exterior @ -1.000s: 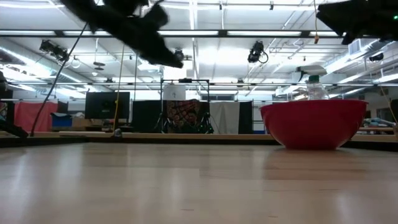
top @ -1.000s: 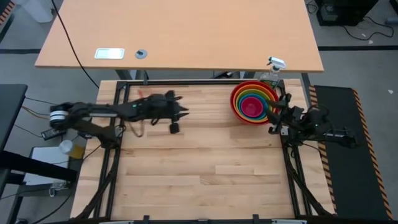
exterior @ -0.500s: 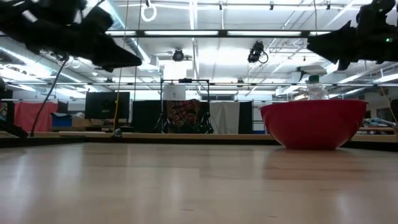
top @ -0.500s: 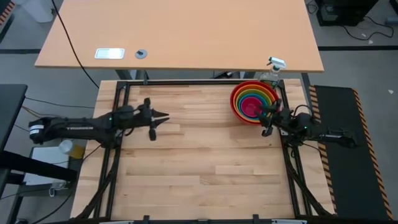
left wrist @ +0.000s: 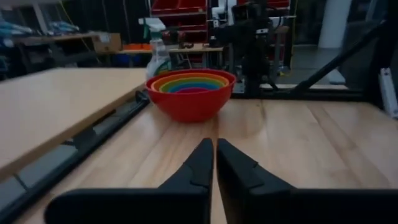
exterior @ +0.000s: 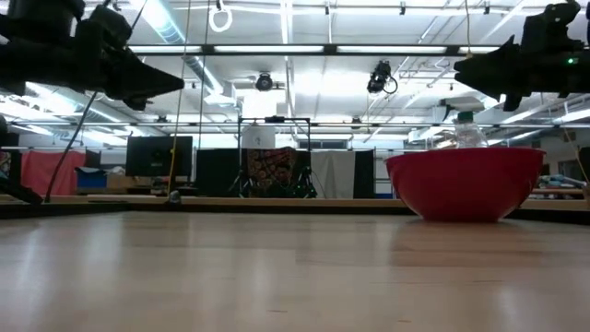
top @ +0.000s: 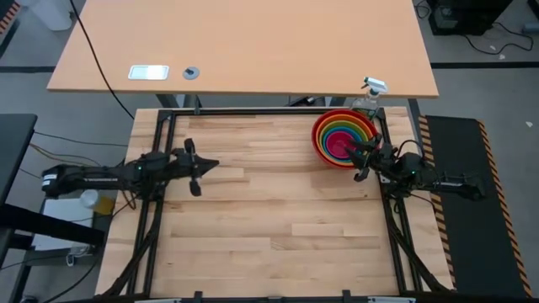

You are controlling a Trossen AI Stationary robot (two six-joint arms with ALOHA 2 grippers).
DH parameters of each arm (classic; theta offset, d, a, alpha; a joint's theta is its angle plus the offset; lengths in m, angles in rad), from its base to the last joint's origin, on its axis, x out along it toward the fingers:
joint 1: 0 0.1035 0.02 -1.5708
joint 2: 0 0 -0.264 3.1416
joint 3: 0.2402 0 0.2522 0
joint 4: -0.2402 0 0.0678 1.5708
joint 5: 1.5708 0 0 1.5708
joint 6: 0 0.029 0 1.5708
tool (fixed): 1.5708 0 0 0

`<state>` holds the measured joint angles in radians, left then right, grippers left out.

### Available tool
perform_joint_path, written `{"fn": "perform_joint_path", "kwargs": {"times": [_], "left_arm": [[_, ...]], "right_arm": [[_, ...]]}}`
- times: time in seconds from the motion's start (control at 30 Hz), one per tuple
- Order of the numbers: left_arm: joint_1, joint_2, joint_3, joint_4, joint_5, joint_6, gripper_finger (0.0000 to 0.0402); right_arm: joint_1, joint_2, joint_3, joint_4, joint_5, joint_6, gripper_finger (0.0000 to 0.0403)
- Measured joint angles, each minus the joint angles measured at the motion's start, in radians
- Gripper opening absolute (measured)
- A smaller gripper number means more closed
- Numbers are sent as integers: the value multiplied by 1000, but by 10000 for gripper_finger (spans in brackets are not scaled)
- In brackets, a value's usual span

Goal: Nest bowls inside each other
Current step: Return to Home Position

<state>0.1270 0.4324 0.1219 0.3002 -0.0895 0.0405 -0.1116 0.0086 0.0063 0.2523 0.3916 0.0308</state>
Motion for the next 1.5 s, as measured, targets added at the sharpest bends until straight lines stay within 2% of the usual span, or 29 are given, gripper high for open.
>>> {"fn": "perform_joint_path", "kwargs": {"times": [0.1,0.33,0.47,0.7,1.5], "left_arm": [[-58,-58,0,-35,-76,42,5],[-194,-157,-3,-67,-152,136,5],[-232,-235,-99,10,-172,140,2],[-244,-311,-113,-50,-174,85,6],[-245,-302,-113,-51,-171,57,7]], "right_arm": [[0,0,0,0,0,-5,165],[0,0,0,0,0,-6,165],[0,0,0,0,0,-7,165],[0,0,0,0,0,-7,165],[0,0,0,0,0,-7,165]]}}
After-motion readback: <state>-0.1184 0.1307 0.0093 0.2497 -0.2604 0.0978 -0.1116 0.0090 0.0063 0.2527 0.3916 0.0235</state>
